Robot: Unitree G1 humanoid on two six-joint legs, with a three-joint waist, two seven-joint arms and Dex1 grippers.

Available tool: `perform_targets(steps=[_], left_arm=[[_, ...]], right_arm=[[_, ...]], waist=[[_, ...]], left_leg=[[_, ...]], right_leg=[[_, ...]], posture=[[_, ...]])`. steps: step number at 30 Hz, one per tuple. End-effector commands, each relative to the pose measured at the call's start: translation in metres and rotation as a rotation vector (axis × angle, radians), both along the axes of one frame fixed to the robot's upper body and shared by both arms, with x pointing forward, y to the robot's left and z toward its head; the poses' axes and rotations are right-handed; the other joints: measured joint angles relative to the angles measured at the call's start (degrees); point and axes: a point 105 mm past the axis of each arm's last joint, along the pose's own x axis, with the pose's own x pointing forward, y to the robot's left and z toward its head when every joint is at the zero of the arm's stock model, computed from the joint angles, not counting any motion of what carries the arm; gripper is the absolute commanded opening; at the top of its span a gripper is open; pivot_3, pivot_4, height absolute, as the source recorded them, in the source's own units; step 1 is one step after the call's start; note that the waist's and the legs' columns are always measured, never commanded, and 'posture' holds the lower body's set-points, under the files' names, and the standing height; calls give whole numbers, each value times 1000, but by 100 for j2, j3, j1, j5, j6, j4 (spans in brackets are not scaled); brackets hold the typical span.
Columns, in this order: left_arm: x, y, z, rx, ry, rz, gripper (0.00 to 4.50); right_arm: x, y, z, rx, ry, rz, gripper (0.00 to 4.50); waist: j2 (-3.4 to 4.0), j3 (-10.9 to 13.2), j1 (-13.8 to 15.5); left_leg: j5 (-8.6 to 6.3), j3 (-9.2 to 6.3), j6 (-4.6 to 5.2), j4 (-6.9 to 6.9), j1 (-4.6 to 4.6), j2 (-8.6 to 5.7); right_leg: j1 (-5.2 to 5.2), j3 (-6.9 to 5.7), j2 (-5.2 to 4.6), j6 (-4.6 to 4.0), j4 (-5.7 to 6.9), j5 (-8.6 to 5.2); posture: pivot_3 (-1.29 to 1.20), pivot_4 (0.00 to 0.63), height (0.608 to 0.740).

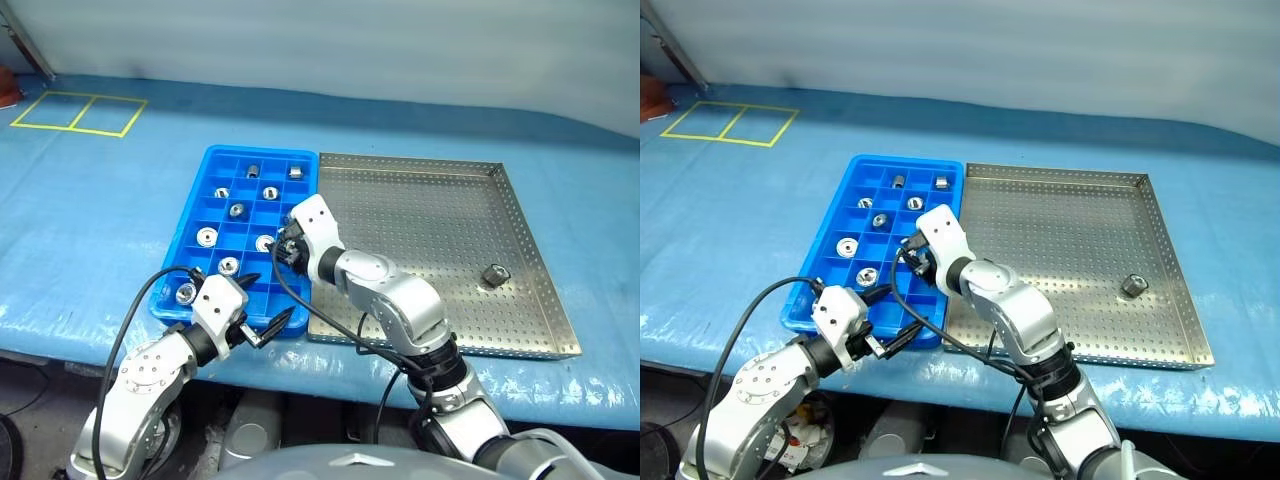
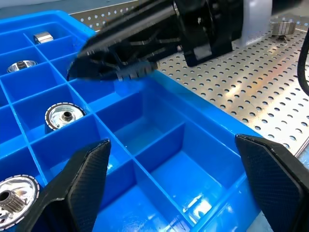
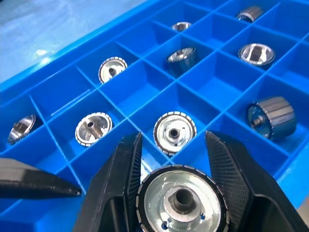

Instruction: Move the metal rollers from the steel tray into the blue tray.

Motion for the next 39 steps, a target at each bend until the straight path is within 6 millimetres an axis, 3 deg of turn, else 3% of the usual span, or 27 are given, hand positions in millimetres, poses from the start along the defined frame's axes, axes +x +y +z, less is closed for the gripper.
perform_targets(steps=[1, 2, 10, 11, 13, 17, 22, 29, 39], left_arm=[[-3, -7, 11, -12, -41, -37, 4500], [-3, -7, 11, -13, -40, -40, 4500], [-1, -17, 12, -34, -40, -101, 4500], [0, -18, 13, -35, -41, -108, 4500], [3, -22, 15, -46, -48, -127, 4500], [9, -34, 19, -75, -61, -193, 4500], [15, -52, 23, -98, -77, -266, 4500], [16, -74, 25, -122, -73, -373, 4500], [15, -82, 23, -130, -54, -422, 4500]], right_arm=[[-4, -3, -2, 17, 20, -2, 1751], [-5, -4, -5, 10, 31, -8, 1751], [0, -17, 2, 43, 13, -84, 4373], [1, -19, 4, 45, 5, -98, 4468], [7, -29, 13, 60, -33, -159, 4468], [20, -77, 32, 118, -112, -412, 4468], [16, -133, 43, 151, -183, -678, 4468], [-2, -183, 26, 57, -177, -954, 4468], [-14, -226, -9, 37, -70, -1275, 4468]], waist=[[0, 0, 9], [0, 0, 16], [-1, -1, 35], [-2, -1, 40], [-3, -2, 29], [-3, -2, -9], [-3, -3, -194], [-2, -4, -543], [-2, -4, -794]], left_leg=[[0, 0, 0, -1, 0, 0], [0, 0, 0, -2, 1, 0], [0, -2, -2, -2, 3, -1], [0, -3, -2, -1, 3, -2], [0, -3, -3, 0, 4, -3], [1, -2, -3, 0, -10, -9], [1, 0, -4, -4, -16, -18], [1, 0, -4, -3, 6, -19], [3, -1, -5, 16, 19, -10]], right_leg=[[-1, 0, 0, 0, 0, 0], [-1, 0, 1, -1, 0, -1], [3, -4, -3, -1, -7, -2], [3, -4, -3, 0, -8, -1], [-6, -6, -5, 1, -12, -1], [2, -5, -6, 5, -16, 2], [1, -3, 2, 6, -23, 3], [14, 5, 14, 5, -15, 2], [19, 18, 20, 4, 14, 1]], posture=[[385, 150, 740], [385, 150, 740], [331, 150, 740], [312, 150, 740], [298, 150, 740], [223, 150, 740], [156, 150, 740], [57, 150, 740], [30, 150, 740]])
